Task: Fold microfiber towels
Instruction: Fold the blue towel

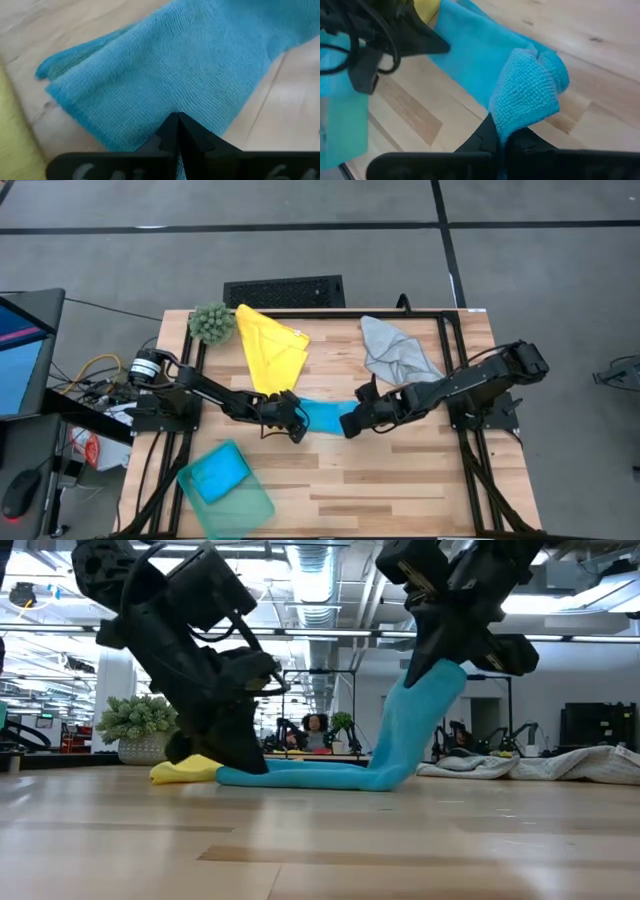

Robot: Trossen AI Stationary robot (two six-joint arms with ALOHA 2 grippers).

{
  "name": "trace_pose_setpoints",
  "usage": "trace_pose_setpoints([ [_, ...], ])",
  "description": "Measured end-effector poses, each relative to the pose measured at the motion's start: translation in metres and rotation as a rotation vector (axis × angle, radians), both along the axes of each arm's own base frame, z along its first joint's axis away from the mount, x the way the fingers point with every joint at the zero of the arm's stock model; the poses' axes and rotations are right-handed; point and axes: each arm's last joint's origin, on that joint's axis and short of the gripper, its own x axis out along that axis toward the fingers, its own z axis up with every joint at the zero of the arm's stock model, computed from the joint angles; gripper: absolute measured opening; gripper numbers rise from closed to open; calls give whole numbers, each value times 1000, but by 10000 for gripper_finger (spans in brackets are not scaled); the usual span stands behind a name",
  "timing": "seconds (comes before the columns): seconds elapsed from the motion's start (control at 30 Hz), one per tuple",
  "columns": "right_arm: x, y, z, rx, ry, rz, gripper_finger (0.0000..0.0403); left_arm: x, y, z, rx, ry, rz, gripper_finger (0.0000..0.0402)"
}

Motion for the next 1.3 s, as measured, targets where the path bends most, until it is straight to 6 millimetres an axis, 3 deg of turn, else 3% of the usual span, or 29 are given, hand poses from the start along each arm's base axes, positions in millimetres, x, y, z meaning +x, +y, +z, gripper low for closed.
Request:
trace_pose_setpoints([
  [0.13, 2, 1, -3, 10, 1, 11, 31, 5, -3, -8, -14, -22, -10, 0],
  [0.47, 12, -1, 3, 30, -100, 0, 30, 15, -5, -4, -17, -63, -6, 0],
  [0.9, 16, -8, 2, 4, -111, 5, 34, 17, -4, -1, 10, -78, 19, 0],
  [1.3, 36, -11, -14, 8, -163, 45, 51, 19, -4, 1, 7, -104, 33, 0],
])
